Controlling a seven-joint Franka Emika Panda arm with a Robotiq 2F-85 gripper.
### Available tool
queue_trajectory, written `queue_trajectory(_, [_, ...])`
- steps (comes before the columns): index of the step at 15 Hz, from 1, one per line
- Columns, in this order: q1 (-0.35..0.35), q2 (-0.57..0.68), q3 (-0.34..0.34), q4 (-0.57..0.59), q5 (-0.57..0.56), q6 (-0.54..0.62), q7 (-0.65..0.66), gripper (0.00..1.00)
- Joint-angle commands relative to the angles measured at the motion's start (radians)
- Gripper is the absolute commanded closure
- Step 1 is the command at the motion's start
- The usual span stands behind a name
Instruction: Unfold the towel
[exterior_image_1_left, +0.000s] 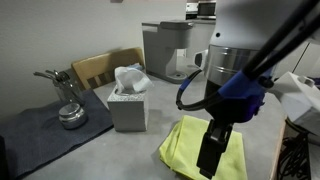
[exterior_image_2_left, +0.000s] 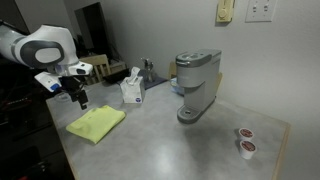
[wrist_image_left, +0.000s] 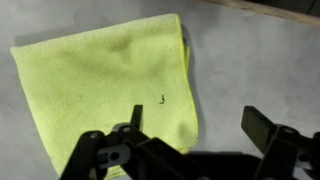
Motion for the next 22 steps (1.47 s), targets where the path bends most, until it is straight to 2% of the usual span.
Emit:
queue_trajectory(1, [0.017,0.06,-0.014,0.034,-0.102,0.023,0.084,0.0])
queue_trajectory(7, [0.053,0.123,-0.049,0.092,-0.272,0.008,0.217,0.0])
queue_trajectory(13, [0.1,0.207,-0.112,0.171,-0.379,-0.005,0.302,0.0])
queue_trajectory(22, [0.168,0.328,-0.181,0.282,-0.398,-0.034,0.314,0.0])
